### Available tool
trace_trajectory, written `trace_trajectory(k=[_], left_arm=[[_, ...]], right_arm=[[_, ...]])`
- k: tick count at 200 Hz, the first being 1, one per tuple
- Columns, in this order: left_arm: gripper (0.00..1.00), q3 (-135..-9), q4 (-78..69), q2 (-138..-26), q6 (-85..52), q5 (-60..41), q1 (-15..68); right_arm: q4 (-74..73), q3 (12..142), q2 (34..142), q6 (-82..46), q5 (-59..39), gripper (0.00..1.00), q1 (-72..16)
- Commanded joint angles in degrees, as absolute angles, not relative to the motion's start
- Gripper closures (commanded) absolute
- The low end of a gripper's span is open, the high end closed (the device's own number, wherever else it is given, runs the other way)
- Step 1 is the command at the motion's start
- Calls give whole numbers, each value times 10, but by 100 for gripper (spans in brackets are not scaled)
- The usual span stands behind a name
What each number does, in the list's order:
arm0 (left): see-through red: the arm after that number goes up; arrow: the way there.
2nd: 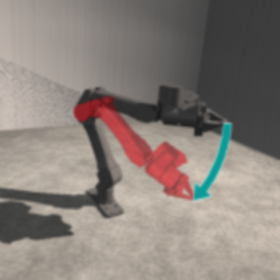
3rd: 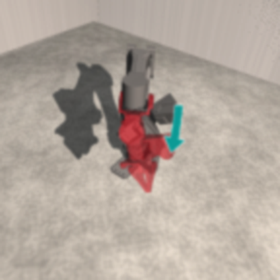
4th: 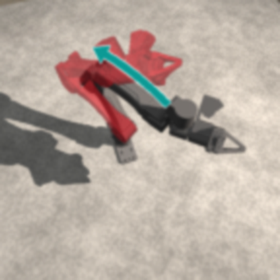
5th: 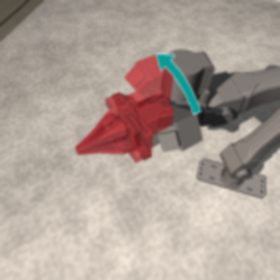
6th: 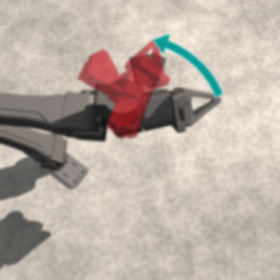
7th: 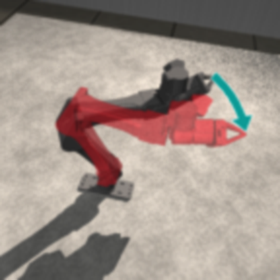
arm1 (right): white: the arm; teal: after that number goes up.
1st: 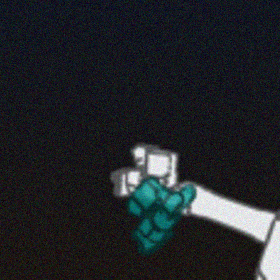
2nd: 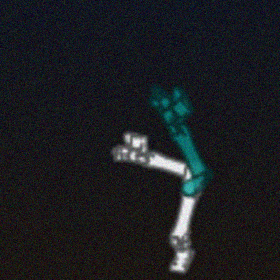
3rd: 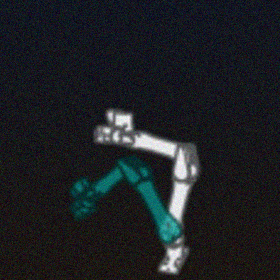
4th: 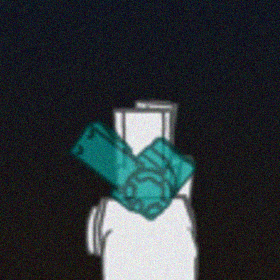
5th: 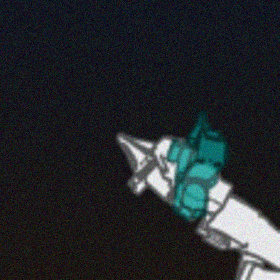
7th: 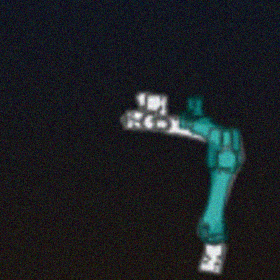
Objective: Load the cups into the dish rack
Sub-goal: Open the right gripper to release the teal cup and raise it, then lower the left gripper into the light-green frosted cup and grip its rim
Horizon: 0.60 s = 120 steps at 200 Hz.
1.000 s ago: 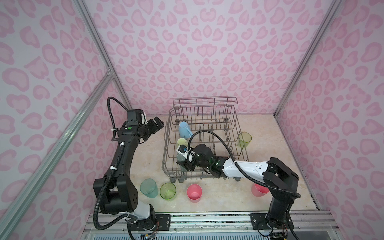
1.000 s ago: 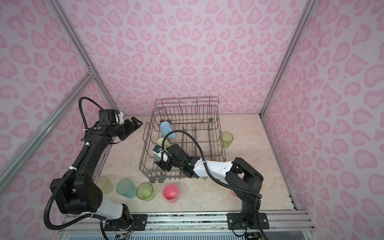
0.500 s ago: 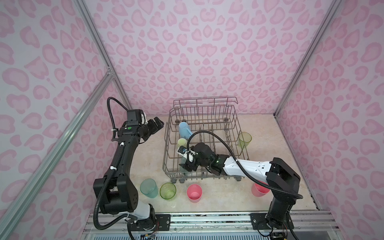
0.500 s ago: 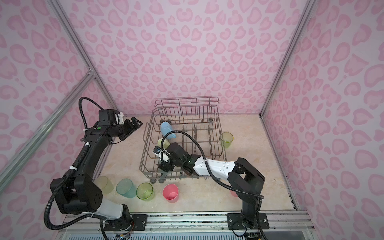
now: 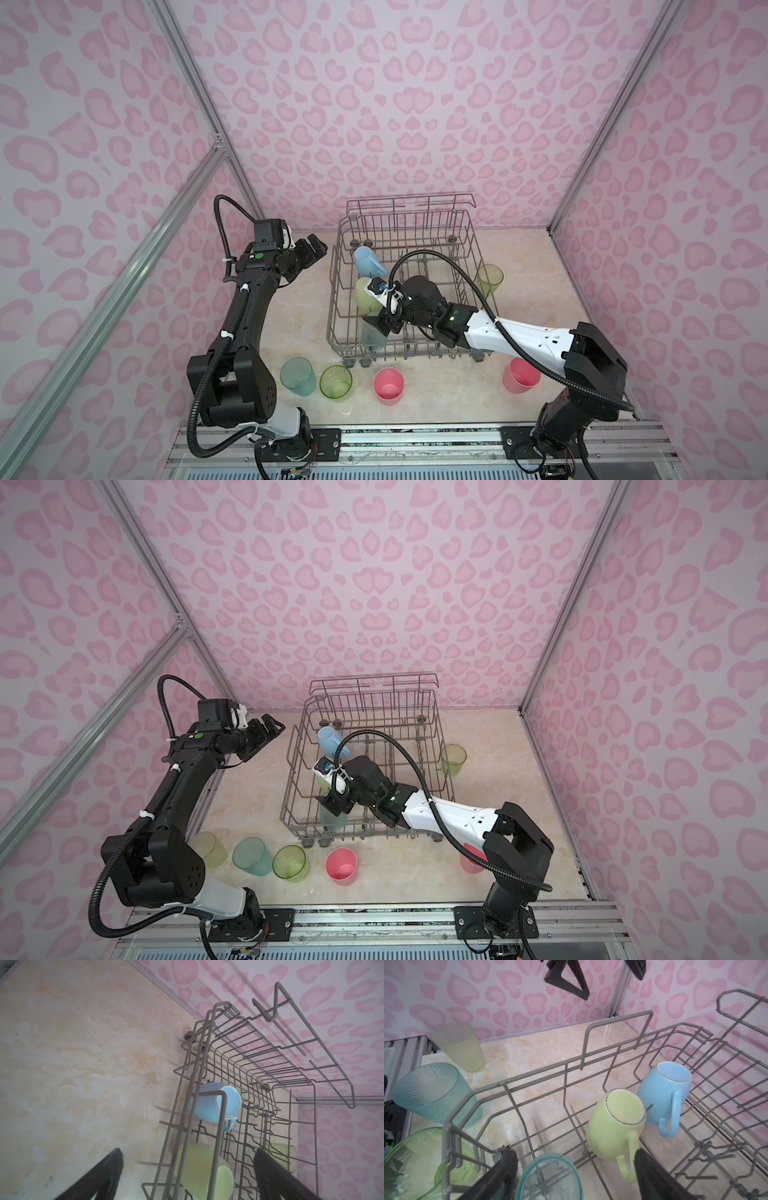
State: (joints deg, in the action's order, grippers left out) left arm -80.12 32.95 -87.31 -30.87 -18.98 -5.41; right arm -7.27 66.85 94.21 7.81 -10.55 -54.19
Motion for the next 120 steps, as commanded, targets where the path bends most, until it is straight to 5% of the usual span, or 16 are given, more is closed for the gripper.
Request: trace_trajectory(k=[1, 120], left_arm=[[0, -802, 328, -880, -306, -174, -55], [2, -791, 465, -869, -392, 11, -55]], right_arm=[[-102, 656, 926, 31, -109, 15, -531], [20, 630, 882, -58, 29, 19, -493]])
